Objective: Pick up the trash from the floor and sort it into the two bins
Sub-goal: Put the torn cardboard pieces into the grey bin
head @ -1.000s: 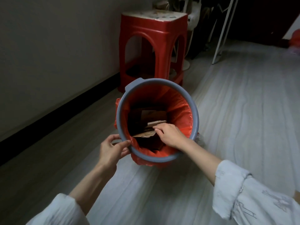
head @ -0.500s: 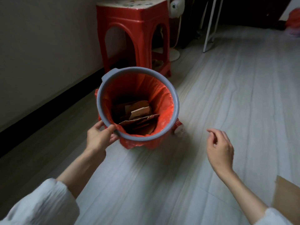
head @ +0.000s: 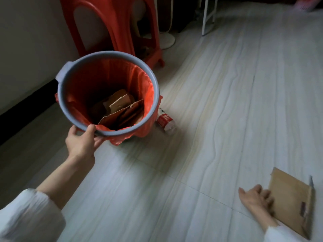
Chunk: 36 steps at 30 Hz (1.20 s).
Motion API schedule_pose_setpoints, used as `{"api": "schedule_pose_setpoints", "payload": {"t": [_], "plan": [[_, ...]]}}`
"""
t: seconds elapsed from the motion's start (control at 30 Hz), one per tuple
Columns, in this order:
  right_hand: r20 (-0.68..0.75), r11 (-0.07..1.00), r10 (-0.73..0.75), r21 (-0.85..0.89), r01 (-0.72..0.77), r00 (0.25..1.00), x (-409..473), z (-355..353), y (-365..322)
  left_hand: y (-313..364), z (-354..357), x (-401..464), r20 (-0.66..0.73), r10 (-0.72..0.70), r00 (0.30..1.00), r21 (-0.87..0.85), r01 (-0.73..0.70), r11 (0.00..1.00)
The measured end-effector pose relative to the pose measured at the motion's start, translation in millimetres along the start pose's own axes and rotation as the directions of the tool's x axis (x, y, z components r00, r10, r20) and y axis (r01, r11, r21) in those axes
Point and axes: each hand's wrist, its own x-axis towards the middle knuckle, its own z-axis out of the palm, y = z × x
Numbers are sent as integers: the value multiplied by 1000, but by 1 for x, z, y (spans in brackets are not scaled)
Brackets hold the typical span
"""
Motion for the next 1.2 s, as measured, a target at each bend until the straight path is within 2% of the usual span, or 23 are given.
{"api": "schedule_pose_setpoints", "payload": {"t": [0.17,0.27,0.37,0.5,0.57,0.67,0.77,1.0,1.03,1.1,1.2], "plan": [[-44,996,-90,-14,89,995,-5,4,-7,-6,12,-4,35,66,997,24,-67,997],[-46,978,-209,-29,208,977,-16,7,-15,-7,16,-7,53,86,995,38,-88,995],[-18,926,-378,-14,378,926,-39,20,-32,-8,19,-10,70,104,992,47,-108,993],[-20,807,-585,-118,579,811,-73,36,-51,-9,21,-13,82,111,990,48,-116,992],[-17,787,-598,-206,582,802,-79,35,-57,-10,19,-15,87,111,990,45,-115,992],[27,801,-537,-295,520,843,-75,34,-53,-11,15,-18,94,99,991,45,-104,994],[78,819,-497,-287,497,864,-69,36,-43,-11,11,-18,106,96,990,44,-101,994],[30,798,-496,-380,468,868,-67,34,-52,-12,11,-18,117,105,988,44,-111,993],[3,790,-514,-390,474,858,-70,33,-55,-12,11,-19,119,105,987,43,-111,993],[36,715,-586,-447,537,809,-71,36,-61,-12,11,-19,123,106,987,44,-112,993],[-39,690,-680,-372,621,732,-76,21,-69,-14,10,-18,129,104,986,46,-111,993]]}}
